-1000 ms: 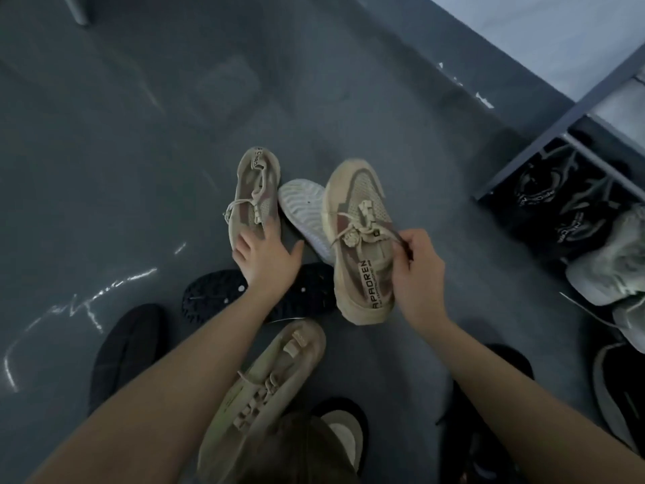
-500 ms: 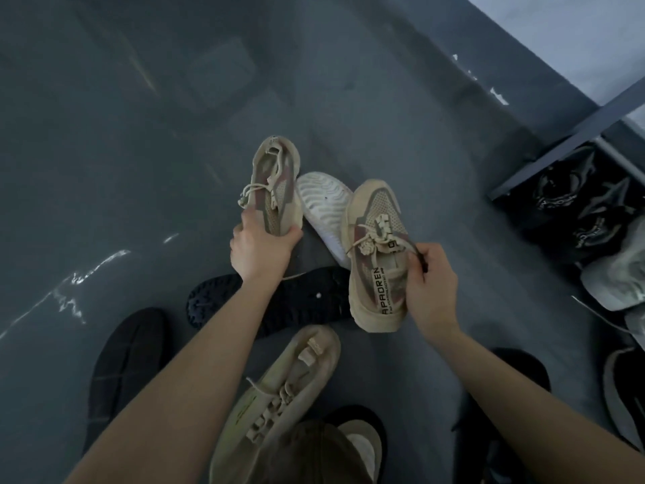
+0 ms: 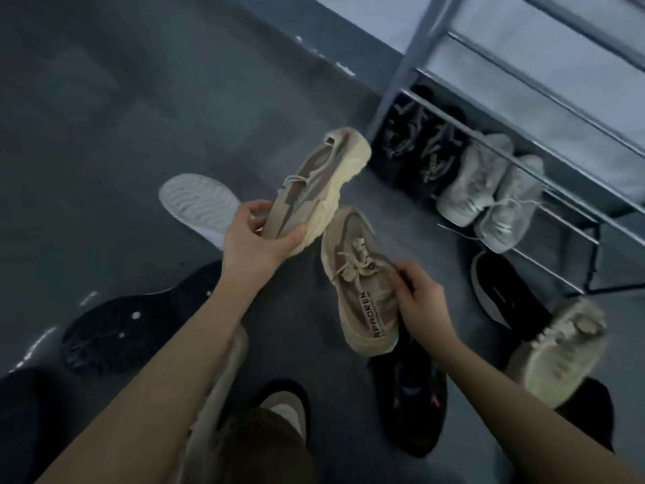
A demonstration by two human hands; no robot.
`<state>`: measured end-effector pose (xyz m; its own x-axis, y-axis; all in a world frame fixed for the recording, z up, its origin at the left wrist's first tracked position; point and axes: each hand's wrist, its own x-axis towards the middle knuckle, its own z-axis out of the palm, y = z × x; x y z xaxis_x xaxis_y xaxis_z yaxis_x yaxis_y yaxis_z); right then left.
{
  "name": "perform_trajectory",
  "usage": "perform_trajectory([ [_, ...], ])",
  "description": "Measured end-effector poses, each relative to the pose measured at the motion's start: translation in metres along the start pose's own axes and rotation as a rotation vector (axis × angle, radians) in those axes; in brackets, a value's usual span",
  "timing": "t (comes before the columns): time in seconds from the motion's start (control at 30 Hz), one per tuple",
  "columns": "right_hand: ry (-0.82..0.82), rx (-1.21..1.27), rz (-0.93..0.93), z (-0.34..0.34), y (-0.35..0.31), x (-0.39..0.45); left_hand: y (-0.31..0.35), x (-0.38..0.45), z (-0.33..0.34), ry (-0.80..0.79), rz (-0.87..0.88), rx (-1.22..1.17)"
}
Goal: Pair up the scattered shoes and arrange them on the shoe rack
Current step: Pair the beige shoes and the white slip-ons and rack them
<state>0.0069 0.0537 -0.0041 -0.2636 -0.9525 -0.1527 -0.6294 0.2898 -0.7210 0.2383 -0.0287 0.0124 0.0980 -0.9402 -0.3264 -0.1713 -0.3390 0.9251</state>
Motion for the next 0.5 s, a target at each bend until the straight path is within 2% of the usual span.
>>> perform_trajectory([
  [0.07,0.012,-0.058,-0.038,-0.015,0.018,-0.008,0.003,-0.004,0.026,-0.122,0.043,0.04],
  [0.13,0.132,-0.208,-0.209,-0.031,0.031,-0.008,0.003,-0.007,0.049,-0.277,0.087,0.077],
  [0.2,0.206,-0.344,-0.337,-0.047,0.04,-0.001,0.0,-0.009,0.07,-0.481,0.162,0.175],
  [0.23,0.187,-0.387,-0.347,-0.055,0.044,0.003,-0.001,-0.011,0.08,-0.581,0.214,0.267],
  [0.33,-0.013,-0.507,-0.266,-0.067,0.059,0.013,-0.007,-0.011,0.105,-0.707,0.298,0.524],
  [0.43,-0.213,-0.614,-0.266,-0.067,0.07,0.035,-0.008,-0.002,0.114,-0.717,0.374,0.714],
  [0.5,-0.293,-0.595,-0.268,-0.063,0.071,0.054,-0.007,0.005,0.115,-0.689,0.381,0.812],
])
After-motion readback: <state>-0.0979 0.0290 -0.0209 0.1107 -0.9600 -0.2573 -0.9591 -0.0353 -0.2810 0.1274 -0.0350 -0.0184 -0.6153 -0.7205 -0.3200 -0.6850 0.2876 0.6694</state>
